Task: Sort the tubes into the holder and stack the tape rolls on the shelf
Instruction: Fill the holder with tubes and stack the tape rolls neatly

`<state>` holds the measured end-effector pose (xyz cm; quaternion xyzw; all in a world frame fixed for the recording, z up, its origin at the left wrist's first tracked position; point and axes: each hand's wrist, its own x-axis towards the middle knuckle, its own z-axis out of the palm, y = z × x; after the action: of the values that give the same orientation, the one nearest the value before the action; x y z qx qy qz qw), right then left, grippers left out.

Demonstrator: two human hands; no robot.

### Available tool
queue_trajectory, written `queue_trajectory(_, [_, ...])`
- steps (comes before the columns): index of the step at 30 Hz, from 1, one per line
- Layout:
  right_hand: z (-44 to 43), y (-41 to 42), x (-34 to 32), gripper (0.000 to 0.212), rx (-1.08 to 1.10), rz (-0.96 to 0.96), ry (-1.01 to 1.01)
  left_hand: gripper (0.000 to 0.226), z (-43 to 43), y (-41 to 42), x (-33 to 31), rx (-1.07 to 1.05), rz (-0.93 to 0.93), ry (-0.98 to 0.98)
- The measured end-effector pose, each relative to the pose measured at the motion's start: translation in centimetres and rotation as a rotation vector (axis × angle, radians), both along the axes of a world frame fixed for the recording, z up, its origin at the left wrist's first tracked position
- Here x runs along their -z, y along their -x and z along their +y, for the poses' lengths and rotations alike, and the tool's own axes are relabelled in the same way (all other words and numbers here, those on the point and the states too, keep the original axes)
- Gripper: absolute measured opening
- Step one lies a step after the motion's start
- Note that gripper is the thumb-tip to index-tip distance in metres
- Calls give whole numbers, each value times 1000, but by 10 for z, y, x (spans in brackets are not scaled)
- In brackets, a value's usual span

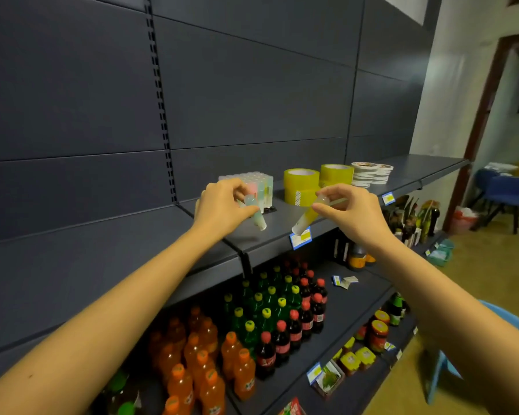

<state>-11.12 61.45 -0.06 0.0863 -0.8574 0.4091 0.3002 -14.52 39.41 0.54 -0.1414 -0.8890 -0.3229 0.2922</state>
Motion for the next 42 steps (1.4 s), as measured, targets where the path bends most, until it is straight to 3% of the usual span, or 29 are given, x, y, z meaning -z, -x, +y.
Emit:
queue_trajectory(15, [38,147,2,21,-127,-9,-24,15,52,126,3,-109,125,87])
queue_trajectory(22, [37,197,7,21,-208,-8,-1,15,61,143,6,-229,63,167])
queue_trajectory(28, [31,230,7,19,-350,10,-17,19,75,151,7,-324,90,337])
queue_trajectory(34, [26,254,7,24,-505,19,-63,36,88,163,5,-511,112,783])
queue_trajectory(38, [23,266,12,25,-583,40,-120,40,93,167,11,-555,87,828])
queue_trajectory(42, [20,273,16,22,-523,99,-262,40,92,160,13,-573,103,751])
